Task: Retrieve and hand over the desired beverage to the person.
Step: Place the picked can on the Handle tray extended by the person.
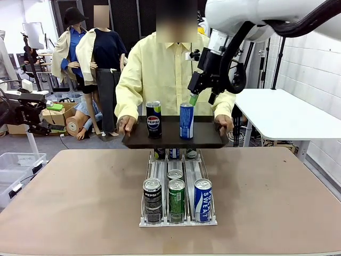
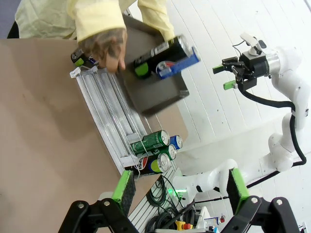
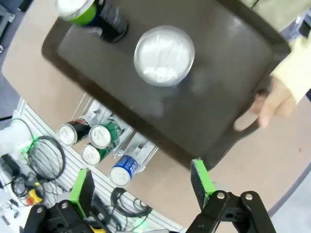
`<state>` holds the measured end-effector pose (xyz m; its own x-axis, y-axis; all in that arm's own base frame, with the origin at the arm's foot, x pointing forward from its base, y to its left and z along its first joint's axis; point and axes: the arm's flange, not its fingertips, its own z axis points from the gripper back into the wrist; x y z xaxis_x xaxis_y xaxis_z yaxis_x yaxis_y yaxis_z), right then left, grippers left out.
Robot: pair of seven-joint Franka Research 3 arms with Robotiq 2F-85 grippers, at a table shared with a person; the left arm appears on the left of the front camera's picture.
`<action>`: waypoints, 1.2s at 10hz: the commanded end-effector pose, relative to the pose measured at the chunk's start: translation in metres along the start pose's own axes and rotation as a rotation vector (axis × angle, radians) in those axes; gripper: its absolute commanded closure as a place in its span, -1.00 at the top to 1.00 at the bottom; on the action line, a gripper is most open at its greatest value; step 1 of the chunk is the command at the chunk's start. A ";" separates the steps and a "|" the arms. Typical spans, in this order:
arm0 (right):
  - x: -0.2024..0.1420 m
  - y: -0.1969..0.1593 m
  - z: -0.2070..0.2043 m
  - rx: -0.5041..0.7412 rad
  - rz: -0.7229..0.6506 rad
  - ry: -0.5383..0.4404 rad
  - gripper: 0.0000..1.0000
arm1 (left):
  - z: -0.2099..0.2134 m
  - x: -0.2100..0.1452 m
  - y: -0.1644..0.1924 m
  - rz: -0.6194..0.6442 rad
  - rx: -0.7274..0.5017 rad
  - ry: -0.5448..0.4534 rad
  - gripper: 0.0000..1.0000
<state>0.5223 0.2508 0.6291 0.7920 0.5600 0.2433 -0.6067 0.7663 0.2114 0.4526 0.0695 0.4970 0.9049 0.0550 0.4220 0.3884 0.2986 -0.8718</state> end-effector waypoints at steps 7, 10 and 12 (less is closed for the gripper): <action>-0.119 -0.050 -0.034 0.319 -0.109 -0.224 1.00 | 0.001 0.001 -0.001 -0.003 0.000 -0.007 1.00; -0.150 -0.089 -0.043 0.422 -0.180 -0.256 1.00 | 0.001 0.001 -0.001 -0.003 0.000 -0.007 1.00; -0.166 -0.106 -0.061 0.502 -0.241 -0.294 1.00 | 0.001 0.001 -0.001 -0.003 0.000 -0.007 1.00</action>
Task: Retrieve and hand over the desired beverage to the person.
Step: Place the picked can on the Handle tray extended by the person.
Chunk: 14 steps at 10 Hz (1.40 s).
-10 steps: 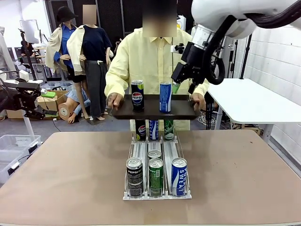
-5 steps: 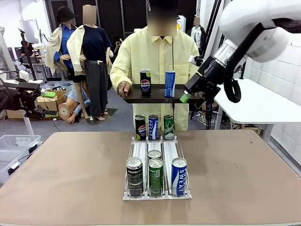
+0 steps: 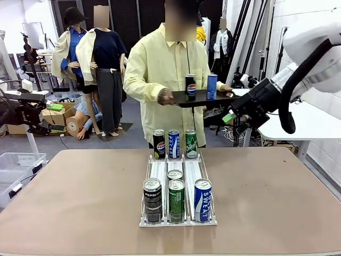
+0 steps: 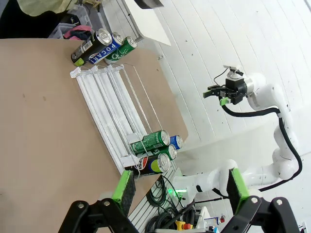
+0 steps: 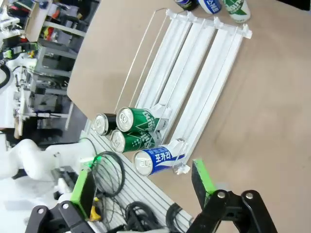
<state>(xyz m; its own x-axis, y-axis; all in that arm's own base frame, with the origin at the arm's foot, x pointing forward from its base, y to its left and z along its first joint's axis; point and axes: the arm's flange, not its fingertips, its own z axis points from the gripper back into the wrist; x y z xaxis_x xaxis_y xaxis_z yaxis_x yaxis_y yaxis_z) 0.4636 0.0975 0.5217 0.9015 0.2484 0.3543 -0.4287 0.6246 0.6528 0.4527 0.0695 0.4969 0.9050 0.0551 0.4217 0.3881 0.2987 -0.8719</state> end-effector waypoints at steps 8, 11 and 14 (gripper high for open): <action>-0.052 -0.106 -0.015 0.354 -0.129 -0.152 1.00 | 0.001 0.001 -0.001 -0.003 0.000 -0.007 1.00; -0.051 -0.117 -0.003 0.431 -0.137 -0.209 1.00 | 0.001 0.001 -0.001 -0.003 0.000 -0.007 1.00; -0.054 -0.113 0.025 0.417 -0.136 -0.257 1.00 | 0.001 0.001 -0.001 -0.003 0.000 -0.007 1.00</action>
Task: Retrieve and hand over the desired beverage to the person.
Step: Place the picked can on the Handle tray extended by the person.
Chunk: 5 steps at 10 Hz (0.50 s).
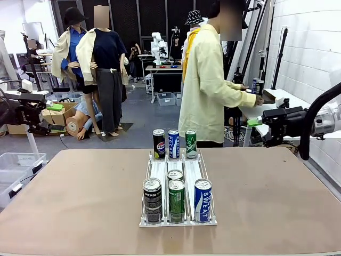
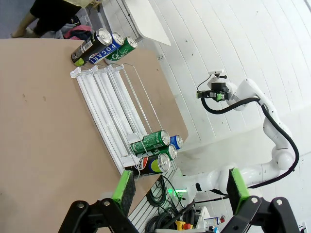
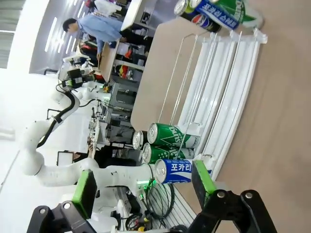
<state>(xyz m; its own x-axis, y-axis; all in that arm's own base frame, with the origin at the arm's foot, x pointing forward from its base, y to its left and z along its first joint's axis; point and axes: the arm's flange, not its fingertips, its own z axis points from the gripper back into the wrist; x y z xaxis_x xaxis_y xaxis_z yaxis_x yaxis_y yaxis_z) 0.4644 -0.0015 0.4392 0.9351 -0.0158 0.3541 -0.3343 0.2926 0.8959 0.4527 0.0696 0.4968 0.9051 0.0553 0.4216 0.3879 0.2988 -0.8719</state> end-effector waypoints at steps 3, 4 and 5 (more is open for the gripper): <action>-0.001 0.016 0.024 0.001 0.022 -0.050 1.00 | 0.001 0.001 -0.001 -0.003 0.000 -0.007 1.00; -0.001 0.018 0.025 -0.001 0.034 -0.050 1.00 | 0.001 0.001 -0.001 -0.003 0.000 -0.007 1.00; -0.001 0.022 0.024 -0.062 0.078 -0.045 1.00 | 0.001 0.001 -0.001 -0.003 0.000 -0.007 1.00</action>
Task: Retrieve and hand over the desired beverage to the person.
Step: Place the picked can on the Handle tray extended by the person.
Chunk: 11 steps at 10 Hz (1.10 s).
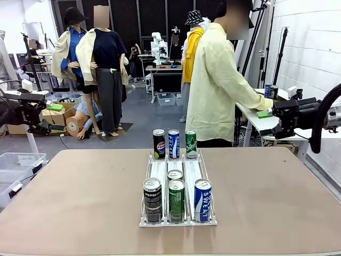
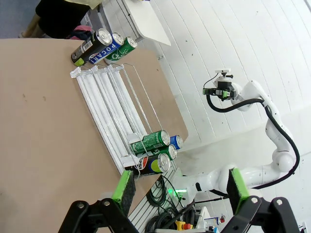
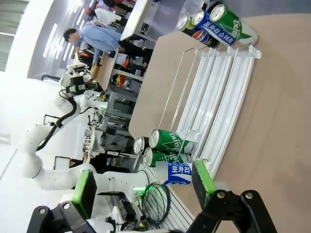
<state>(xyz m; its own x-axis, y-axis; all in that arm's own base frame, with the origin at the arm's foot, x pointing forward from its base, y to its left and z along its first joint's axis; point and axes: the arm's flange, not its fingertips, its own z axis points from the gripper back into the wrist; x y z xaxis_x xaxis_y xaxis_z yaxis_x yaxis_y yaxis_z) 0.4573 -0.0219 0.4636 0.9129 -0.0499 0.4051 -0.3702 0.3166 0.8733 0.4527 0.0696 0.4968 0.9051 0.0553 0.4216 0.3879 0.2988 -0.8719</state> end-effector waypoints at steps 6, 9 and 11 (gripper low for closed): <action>-0.001 -0.004 -0.001 0.010 -0.013 0.000 1.00 | 0.001 0.001 -0.001 -0.003 0.000 -0.007 1.00; -0.001 -0.004 -0.001 0.010 -0.013 0.000 1.00 | 0.001 0.001 -0.001 -0.003 0.000 -0.007 1.00; -0.001 -0.004 -0.001 0.010 -0.013 0.000 1.00 | 0.001 0.001 -0.001 -0.003 0.000 -0.007 1.00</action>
<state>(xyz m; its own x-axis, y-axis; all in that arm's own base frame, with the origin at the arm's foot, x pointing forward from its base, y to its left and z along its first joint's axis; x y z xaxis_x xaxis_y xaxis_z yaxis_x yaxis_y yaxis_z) 0.4581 -0.0219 0.4601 0.9164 -0.0503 0.3970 -0.3628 0.3145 0.8772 0.4527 0.0696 0.4968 0.9051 0.0553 0.4216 0.3879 0.2988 -0.8719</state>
